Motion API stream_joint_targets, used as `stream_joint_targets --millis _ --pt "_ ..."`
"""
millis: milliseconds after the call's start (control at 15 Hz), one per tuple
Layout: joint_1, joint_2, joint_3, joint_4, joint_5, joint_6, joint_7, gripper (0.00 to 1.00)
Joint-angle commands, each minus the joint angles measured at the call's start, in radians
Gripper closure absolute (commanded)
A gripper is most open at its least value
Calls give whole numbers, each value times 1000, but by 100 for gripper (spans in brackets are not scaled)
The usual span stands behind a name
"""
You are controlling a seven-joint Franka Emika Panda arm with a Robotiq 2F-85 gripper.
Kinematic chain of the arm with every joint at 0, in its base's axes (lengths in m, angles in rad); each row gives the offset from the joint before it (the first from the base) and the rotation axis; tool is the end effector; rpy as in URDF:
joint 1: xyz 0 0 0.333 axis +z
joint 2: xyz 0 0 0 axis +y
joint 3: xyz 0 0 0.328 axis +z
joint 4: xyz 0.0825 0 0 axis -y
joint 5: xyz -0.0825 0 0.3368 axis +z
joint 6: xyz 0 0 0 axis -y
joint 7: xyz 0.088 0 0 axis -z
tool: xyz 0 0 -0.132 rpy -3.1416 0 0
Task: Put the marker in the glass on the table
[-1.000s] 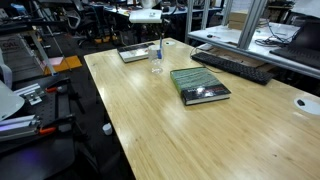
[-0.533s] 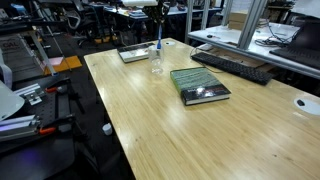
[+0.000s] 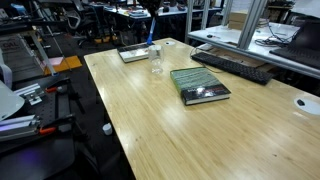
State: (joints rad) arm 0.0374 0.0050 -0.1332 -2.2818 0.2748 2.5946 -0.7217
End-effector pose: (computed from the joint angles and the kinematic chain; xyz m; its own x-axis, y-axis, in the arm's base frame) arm 0.5135 -0.0511 0.4025 0.8577 0.3818 0.3443 0.3960 -0.9177 0.0311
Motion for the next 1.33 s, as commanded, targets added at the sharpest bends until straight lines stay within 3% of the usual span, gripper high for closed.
stream_joint_targets --millis 0,467,867,1067,1200,1267 --pt "-43 49 30 -5 -8 -68 74 97" --pt "-112 246 105 -13 98 -83 104 97" --pt "-149 339 197 -20 187 26 118 97" --pt "-150 381 227 -21 168 100 173 97" --pt "-156 406 246 -18 151 130 206 62" --pt "-159 414 255 -17 143 142 216 56"
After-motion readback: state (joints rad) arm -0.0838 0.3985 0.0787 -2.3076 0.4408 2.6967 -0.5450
